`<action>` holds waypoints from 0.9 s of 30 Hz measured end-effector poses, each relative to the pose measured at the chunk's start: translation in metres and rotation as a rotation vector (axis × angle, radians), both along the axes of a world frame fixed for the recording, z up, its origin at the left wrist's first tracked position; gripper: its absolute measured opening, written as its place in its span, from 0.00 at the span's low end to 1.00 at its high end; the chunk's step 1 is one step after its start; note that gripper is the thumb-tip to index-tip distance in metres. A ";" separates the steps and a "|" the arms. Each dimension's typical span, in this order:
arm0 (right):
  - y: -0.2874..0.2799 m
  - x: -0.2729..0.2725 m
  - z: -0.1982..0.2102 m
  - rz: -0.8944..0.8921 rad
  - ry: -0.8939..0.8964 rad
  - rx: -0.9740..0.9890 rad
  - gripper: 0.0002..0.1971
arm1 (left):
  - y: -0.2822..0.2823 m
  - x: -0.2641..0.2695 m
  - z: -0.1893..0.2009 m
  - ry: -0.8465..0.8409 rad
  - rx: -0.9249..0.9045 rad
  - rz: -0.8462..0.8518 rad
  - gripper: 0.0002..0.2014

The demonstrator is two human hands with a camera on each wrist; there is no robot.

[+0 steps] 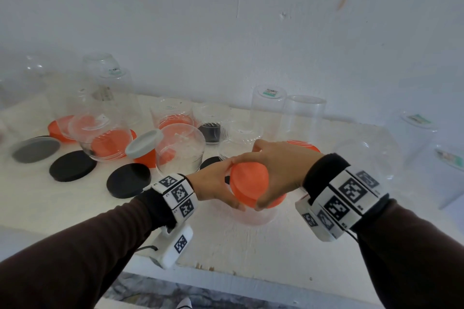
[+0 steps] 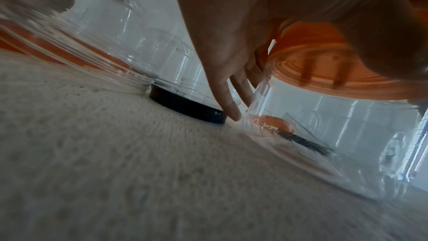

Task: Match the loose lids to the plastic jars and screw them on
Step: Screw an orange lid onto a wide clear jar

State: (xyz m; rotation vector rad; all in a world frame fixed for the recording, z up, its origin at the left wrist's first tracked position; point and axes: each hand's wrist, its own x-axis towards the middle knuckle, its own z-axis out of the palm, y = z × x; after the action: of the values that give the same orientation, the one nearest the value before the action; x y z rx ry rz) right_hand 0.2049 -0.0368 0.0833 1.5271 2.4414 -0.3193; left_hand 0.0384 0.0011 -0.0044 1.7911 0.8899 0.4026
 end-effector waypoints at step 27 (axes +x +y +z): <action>0.035 -0.016 0.074 -0.126 0.420 0.326 0.47 | 0.056 -0.077 0.099 -0.257 0.323 0.230 0.26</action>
State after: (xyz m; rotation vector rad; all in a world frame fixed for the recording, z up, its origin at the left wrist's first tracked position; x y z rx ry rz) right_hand 0.1893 -0.0014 0.1575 1.9207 2.8343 -0.3008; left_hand -0.0390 0.0575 0.0951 1.8761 0.8864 0.9481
